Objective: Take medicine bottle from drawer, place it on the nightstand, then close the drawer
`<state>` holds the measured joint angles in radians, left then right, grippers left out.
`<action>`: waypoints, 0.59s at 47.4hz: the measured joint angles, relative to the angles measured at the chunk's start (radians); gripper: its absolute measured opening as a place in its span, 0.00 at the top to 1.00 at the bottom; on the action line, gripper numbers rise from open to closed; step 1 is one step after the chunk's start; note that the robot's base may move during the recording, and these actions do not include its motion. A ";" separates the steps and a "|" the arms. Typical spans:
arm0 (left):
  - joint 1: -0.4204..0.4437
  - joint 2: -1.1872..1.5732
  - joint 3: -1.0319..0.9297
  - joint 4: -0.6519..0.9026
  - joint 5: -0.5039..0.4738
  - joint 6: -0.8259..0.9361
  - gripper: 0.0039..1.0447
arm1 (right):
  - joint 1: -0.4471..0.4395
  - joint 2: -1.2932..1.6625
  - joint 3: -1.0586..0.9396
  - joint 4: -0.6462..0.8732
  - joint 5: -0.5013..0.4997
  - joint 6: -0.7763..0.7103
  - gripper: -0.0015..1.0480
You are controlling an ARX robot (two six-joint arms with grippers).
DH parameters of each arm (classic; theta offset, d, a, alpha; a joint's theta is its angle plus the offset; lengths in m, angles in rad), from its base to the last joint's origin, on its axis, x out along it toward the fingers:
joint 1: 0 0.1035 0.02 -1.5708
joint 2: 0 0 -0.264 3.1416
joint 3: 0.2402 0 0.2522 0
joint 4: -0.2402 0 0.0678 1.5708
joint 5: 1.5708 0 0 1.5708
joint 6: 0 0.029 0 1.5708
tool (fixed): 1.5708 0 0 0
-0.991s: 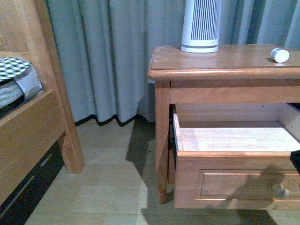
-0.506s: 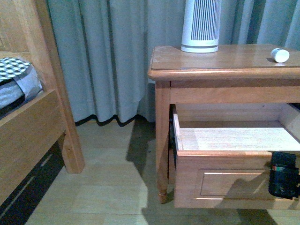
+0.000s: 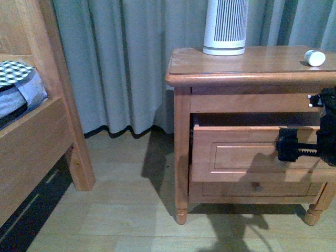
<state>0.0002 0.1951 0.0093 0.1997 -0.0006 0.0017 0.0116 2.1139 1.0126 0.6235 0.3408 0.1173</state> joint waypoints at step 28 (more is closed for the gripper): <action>0.000 0.000 0.000 0.000 0.000 0.000 0.06 | -0.085 0.169 0.328 -0.152 0.015 -0.089 0.07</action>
<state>0.0002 0.1951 0.0093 0.1997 -0.0010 0.0017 -0.0738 2.2833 1.3407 0.4717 0.3561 0.0284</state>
